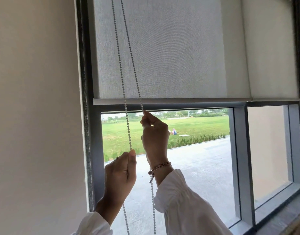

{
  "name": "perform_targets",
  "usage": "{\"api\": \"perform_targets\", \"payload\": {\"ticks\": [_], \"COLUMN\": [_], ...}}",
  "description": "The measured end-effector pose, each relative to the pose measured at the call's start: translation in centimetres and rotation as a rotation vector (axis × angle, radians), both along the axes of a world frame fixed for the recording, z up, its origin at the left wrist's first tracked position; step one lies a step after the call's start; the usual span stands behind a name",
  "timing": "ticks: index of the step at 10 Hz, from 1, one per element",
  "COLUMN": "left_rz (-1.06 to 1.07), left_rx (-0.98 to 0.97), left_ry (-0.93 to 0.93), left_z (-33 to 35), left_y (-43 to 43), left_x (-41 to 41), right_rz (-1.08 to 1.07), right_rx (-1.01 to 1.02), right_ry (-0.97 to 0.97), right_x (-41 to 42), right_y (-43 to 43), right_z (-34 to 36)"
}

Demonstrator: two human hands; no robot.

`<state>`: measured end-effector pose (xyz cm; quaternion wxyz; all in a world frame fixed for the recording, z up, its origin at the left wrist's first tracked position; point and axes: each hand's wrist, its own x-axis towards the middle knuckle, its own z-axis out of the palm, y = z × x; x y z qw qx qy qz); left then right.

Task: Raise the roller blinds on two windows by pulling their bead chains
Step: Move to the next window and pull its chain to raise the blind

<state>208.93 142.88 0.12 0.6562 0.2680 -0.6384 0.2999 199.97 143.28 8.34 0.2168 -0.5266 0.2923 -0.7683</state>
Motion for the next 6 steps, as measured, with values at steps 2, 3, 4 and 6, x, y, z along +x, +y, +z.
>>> {"api": "perform_targets", "payload": {"ticks": [2,3,4,6], "left_rz": [-0.203,-0.162,0.043,0.013], "left_rx": [0.114,0.229,0.353,0.296], "left_ry": [0.219,0.368,0.509,0.344], "left_z": [-0.6,-0.9,-0.5,0.1], "left_y": [-1.0,-1.6,-2.1,-1.2], "left_x": [-0.1,-0.5,-1.8,-6.4], "right_rz": [-0.001,0.009,0.069,0.115], "right_rx": [0.029,0.066,0.148,0.197], "right_ry": [0.027,0.055,0.134,0.170], "right_x": [-0.2,-1.1,-2.6,-6.8], "right_y": [-0.7,-0.6,-0.7,-1.9], "right_z": [-0.4,-0.7,-1.1,-2.1]}}
